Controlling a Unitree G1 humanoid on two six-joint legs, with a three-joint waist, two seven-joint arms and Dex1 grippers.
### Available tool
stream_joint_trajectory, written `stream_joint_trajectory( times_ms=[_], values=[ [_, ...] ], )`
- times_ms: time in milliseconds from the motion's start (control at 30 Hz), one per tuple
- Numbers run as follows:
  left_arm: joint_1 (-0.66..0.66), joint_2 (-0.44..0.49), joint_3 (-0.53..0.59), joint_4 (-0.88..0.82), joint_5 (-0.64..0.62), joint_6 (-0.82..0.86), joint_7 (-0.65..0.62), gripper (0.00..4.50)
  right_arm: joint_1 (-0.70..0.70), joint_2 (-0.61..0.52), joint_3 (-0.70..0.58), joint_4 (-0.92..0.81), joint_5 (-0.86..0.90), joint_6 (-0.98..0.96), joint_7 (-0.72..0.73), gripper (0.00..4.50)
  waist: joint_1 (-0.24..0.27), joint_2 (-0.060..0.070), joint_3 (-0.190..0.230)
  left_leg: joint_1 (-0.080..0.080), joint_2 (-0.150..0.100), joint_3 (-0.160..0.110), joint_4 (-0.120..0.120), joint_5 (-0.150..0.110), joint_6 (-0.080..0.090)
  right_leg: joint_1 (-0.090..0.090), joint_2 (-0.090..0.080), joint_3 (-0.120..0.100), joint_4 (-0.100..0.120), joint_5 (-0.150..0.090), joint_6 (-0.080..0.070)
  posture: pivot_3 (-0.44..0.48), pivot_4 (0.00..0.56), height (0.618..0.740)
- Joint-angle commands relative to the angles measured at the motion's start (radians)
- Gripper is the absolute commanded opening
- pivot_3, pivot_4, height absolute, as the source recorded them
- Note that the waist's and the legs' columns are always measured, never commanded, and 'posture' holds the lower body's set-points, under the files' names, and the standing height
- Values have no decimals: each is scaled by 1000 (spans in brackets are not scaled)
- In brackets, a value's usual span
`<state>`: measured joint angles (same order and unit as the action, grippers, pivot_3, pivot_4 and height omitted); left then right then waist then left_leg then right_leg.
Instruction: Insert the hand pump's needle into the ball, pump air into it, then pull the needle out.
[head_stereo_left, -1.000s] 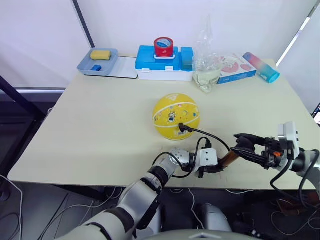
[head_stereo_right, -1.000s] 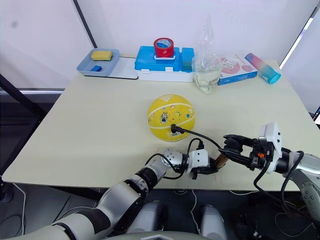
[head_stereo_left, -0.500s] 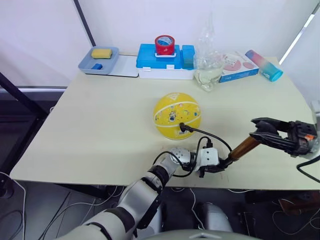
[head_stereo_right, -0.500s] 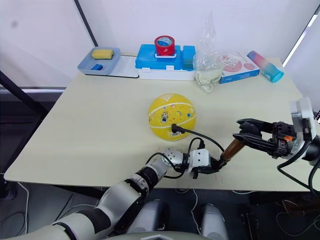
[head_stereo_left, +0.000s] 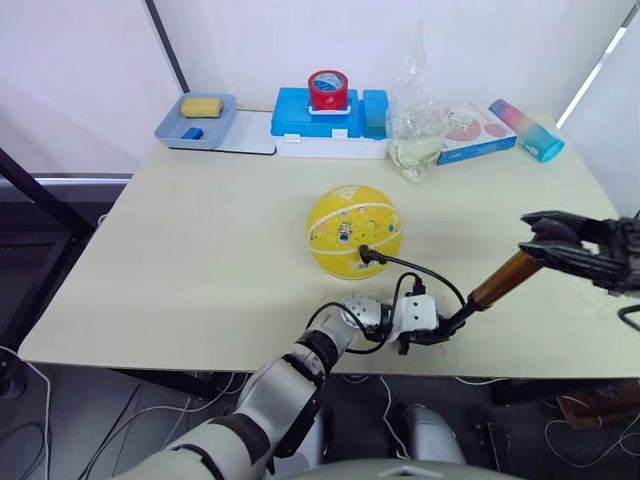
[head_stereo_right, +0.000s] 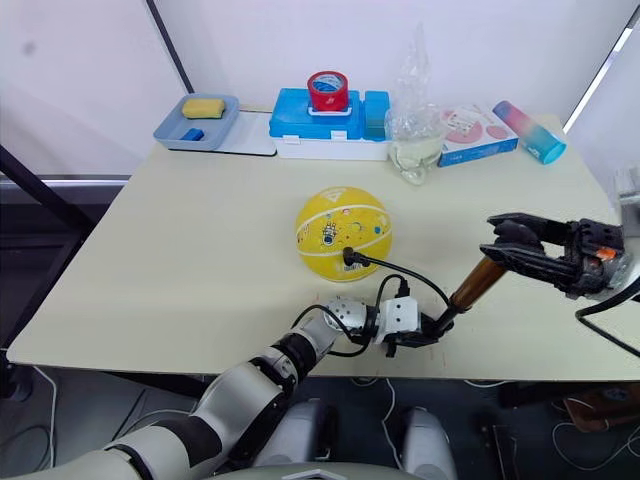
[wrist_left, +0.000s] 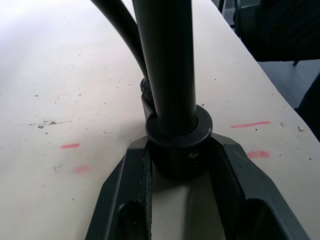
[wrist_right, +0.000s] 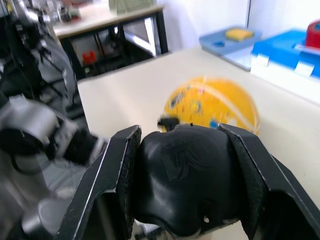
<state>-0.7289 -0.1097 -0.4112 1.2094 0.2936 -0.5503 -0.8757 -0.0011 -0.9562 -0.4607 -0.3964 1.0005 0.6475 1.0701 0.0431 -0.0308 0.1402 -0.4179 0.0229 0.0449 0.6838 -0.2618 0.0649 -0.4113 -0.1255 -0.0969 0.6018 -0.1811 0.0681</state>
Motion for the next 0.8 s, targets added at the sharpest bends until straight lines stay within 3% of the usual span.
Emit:
stream_joint_trajectory(
  times_ms=[33, 167, 300, 500, 800],
  values=[
    [36, 19, -51, 68, 67, 40, -4, 1124, 41, 31, 92, 14, -149, -72, -7, 1921, -2, 2, -1, 0, 0, 1, 0, 0, 0, 0, -1, 1, 0, 0, 0, 0, 150, 739],
    [37, 20, -52, 68, 67, 39, -2, 1123, 78, 99, 221, 57, -289, -189, -6, 1921, -2, 0, -2, 0, 0, 1, 0, 0, 0, 0, -1, 1, 0, 0, 0, 0, 150, 739],
    [39, 20, -53, 67, 68, 38, -2, 1123, 84, 138, 247, 96, -340, -255, -2, 1921, -1, 0, -2, 0, 0, 1, 0, 0, 0, 0, -1, 1, 0, 0, 0, 0, 150, 739],
    [42, 21, -55, 68, 68, 37, -7, 1123, 67, 126, 138, 78, -228, -227, 24, 1921, -1, 1, -2, 0, 0, 1, 0, 0, 0, 0, -1, 1, 0, 0, 0, 0, 150, 739],
    [46, 14, -50, 67, 64, 46, -6, 1123, 3, 12, -81, 44, -36, -71, 13, 1921, 3, 7, 3, -1, -1, 1, 0, 0, 0, -1, -2, 0, 0, 0, 0, 0, 150, 739]
  ],
)
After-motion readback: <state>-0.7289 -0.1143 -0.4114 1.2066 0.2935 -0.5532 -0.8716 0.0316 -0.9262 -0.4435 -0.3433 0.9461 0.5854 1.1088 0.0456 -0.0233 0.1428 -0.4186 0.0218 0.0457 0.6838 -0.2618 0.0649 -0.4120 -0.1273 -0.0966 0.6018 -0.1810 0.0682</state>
